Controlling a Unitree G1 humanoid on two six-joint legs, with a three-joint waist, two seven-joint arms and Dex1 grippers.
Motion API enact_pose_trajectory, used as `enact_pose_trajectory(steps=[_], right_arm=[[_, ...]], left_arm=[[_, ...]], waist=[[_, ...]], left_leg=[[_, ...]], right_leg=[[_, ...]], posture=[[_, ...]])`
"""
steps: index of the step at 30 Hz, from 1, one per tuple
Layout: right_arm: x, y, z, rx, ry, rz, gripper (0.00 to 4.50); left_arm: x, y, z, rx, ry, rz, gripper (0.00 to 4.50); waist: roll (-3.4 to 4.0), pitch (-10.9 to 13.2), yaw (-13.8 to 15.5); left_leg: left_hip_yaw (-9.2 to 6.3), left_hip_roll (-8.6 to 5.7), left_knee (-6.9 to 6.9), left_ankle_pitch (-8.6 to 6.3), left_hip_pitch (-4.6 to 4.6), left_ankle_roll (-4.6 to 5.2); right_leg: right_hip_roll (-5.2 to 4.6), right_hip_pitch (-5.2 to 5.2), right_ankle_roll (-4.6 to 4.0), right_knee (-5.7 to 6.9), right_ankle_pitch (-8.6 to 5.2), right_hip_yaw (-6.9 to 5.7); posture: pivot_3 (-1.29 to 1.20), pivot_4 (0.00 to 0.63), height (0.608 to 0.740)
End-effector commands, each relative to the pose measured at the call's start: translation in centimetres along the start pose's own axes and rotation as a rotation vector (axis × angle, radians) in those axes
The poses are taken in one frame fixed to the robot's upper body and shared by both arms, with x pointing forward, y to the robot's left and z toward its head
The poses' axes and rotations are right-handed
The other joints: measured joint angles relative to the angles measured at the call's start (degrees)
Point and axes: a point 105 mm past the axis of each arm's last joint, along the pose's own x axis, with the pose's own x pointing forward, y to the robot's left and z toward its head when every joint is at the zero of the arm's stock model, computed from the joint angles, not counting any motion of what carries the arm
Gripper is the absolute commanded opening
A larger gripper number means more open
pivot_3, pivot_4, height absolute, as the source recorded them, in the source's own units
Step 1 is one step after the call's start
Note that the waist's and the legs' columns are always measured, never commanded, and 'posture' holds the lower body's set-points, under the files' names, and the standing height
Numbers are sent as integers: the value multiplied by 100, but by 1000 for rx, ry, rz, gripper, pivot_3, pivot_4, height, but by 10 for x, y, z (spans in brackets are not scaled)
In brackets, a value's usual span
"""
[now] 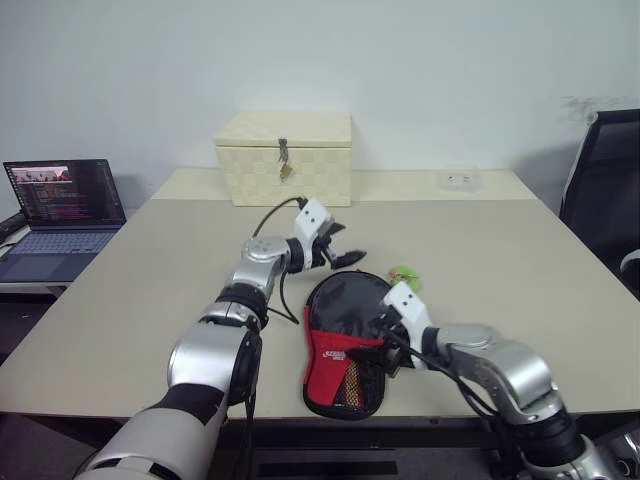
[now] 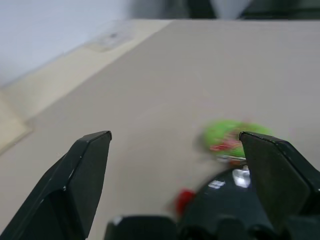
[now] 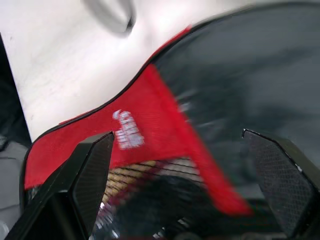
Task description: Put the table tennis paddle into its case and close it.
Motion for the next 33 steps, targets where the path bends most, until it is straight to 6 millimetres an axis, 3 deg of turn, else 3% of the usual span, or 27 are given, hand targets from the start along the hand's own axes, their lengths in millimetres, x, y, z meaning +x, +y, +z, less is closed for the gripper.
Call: enact_pose_trajectory(steps=[1,7,11,14,22,32,33], right_arm=[[-26,-22,26,-41,-97,-66,4500],[-41,-71,27,-258,-35,-217,4500],[-35,-91,35,-452,-30,-242,4500],[-25,-104,26,-531,17,-237,4500],[-3,-127,11,-568,102,-211,4500],[24,-142,11,-569,143,-245,4500],[26,-142,10,-574,146,-244,4320]], left_arm=[[0,-15,2,20,-38,-109,4463],[1,-33,-30,-7,57,-173,4463],[-3,-38,-45,-23,103,-183,4463],[-9,-42,-53,-45,125,-216,4463],[-28,-55,-71,-45,227,-356,4463],[-27,-64,-76,-40,255,-421,4463],[-27,-65,-76,-40,256,-423,4496]], waist=[[-1,3,4],[-2,4,14],[-2,5,-43],[-2,5,-57],[-1,6,-63],[0,5,-71],[0,5,-71]], left_leg=[[0,0,0,0,0,0],[1,-2,2,0,0,2],[7,-1,1,-1,1,3],[6,0,1,-1,1,3],[7,1,2,0,4,3],[12,4,2,0,17,2],[12,4,2,0,18,2]], right_leg=[[0,0,0,1,0,1],[2,0,10,0,-5,3],[5,-1,10,1,-5,9],[6,-2,6,3,-3,8],[6,0,-18,6,11,9],[6,4,-20,13,12,15],[5,6,-20,13,12,15]], posture=[[0,150,740],[0,150,740],[0,150,740],[0,150,740],[0,150,740],[0,150,740],[0,150,740]])
